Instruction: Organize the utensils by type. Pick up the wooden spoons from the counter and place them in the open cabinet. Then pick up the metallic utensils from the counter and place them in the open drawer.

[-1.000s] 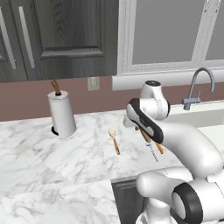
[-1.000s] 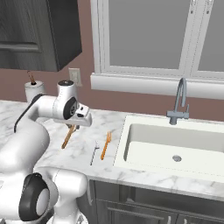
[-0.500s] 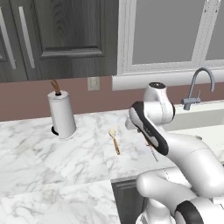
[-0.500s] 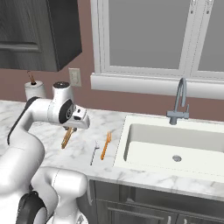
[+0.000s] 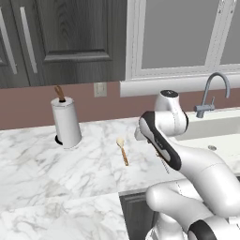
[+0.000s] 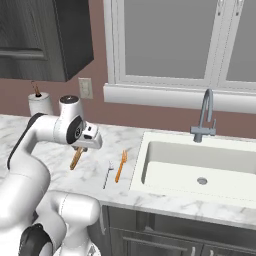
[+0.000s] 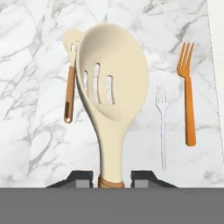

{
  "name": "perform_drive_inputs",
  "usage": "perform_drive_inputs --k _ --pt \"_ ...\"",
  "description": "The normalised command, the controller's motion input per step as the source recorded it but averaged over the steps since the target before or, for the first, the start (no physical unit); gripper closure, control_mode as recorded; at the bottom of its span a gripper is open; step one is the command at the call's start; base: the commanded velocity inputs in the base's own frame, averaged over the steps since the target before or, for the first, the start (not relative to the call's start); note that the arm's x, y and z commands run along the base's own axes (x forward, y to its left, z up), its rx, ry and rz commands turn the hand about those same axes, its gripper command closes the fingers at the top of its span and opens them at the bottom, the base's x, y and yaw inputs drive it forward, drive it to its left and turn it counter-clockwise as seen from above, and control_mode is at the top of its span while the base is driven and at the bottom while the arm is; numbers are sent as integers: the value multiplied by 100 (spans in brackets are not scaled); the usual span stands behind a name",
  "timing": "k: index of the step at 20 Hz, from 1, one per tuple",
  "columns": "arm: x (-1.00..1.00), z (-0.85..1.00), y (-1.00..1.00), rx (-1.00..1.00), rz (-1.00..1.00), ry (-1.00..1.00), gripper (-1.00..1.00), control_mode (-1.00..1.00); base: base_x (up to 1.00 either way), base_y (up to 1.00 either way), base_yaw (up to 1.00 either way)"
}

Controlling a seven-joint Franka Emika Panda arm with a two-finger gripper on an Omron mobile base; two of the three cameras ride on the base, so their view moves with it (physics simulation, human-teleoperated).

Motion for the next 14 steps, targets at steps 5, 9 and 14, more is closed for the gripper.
perform_drive_inputs --k 5,9,14 --pt "0 0 0 0 0 0 100 100 -31 -2 -1" --pt "0 0 0 0 0 0 100 100 -21 -11 -29" --pt "0 0 0 0 0 0 100 100 2 -1 -88"
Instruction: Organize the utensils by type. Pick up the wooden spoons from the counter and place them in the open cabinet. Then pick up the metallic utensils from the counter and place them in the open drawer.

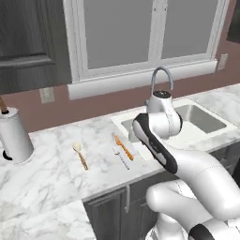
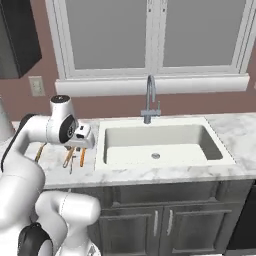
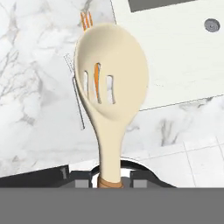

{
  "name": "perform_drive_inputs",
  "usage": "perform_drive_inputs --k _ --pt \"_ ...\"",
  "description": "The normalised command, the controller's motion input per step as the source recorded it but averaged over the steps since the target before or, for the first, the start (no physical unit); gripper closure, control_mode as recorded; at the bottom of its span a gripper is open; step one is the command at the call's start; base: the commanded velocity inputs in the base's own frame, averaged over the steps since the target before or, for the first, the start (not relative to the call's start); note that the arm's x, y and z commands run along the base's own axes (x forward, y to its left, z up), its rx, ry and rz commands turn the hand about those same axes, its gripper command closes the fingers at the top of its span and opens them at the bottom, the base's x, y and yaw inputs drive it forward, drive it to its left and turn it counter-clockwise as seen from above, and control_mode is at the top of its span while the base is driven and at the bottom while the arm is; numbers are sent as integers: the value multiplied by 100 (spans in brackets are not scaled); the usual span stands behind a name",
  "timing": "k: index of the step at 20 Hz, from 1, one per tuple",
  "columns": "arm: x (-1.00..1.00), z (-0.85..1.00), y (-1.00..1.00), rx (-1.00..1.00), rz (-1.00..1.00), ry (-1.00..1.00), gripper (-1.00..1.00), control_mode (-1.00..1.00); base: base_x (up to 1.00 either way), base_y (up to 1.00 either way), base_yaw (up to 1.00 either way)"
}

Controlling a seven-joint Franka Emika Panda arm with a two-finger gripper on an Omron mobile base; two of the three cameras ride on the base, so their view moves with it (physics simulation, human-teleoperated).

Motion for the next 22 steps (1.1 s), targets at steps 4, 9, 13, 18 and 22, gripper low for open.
perform_drive_inputs --k 4,9,13,18,22 --pt "0 0 0 0 0 0 100 100 4 0 -100" --pt "0 0 0 0 0 0 100 100 2 -2 -100" --pt "0 0 0 0 0 0 100 100 12 -4 -97" --pt "0 0 0 0 0 0 100 100 25 -4 -86" --pt "0 0 0 0 0 0 100 100 55 0 -52"
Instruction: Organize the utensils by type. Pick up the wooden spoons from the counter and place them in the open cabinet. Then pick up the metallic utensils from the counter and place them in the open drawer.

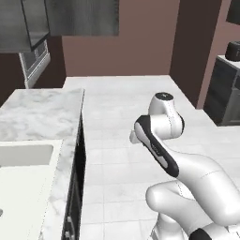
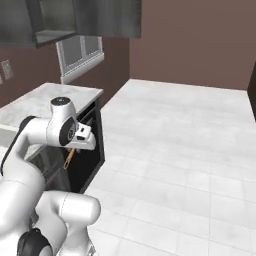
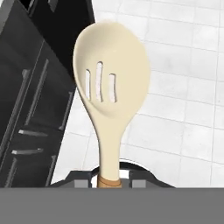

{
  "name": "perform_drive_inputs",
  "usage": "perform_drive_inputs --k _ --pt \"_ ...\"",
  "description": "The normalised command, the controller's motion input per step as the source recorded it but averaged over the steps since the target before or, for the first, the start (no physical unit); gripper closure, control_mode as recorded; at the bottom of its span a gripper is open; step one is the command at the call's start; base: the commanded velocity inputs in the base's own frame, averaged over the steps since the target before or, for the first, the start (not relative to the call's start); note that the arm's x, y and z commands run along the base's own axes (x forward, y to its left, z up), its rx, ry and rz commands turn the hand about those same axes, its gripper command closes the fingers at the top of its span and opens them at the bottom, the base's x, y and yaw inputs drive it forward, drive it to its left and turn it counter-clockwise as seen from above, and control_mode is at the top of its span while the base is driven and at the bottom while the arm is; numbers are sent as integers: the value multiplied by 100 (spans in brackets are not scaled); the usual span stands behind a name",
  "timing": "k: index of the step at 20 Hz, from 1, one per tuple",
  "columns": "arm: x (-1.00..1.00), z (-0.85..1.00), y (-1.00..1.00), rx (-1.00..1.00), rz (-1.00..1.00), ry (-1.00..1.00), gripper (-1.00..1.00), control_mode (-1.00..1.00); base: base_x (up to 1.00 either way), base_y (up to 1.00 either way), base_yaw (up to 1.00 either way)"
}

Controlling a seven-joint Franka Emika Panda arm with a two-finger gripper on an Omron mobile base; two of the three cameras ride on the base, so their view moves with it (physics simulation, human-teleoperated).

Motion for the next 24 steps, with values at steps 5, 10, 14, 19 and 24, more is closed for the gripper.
perform_drive_inputs --k 5,10,14,19,24 --pt "0 0 0 0 0 0 100 100 99 0 -5" --pt "0 0 0 0 0 0 100 100 100 -12 0" --pt "0 0 0 0 0 0 100 100 100 -21 0" --pt "0 0 0 0 0 0 100 100 100 -19 0" --pt "0 0 0 0 0 0 100 100 100 -16 5"
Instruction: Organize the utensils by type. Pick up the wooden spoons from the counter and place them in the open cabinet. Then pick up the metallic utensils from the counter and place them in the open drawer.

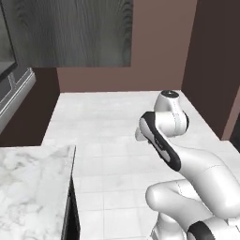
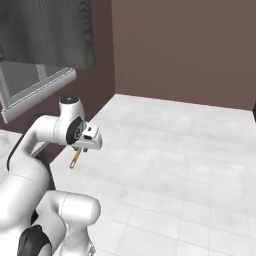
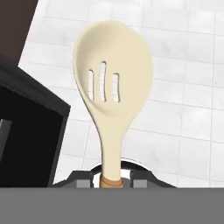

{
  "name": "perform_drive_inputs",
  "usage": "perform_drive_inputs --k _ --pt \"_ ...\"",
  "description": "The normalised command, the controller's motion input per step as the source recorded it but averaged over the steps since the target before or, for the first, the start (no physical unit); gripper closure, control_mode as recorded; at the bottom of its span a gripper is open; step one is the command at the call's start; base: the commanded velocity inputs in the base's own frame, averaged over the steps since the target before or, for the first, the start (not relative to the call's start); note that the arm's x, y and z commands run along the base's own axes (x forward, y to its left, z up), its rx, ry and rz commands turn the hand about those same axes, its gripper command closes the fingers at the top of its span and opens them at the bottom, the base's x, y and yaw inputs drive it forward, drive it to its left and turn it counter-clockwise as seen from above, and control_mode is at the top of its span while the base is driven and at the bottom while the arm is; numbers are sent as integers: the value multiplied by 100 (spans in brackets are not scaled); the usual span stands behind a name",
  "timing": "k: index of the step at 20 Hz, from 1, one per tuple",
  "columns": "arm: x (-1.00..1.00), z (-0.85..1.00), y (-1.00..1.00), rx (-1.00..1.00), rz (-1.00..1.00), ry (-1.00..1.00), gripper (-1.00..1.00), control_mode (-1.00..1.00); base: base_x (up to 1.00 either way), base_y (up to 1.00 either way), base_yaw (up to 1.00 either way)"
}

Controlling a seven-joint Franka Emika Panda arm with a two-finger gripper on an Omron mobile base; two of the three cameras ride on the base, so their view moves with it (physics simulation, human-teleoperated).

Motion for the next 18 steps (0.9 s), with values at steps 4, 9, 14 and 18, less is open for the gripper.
perform_drive_inputs --k 4,9,14,18 --pt "0 0 0 0 0 0 100 100 97 -13 22" --pt "0 0 0 0 0 0 100 100 53 -7 69" --pt "0 0 0 0 0 0 100 100 2 -6 95" --pt "0 0 0 0 0 0 100 100 27 -13 81"
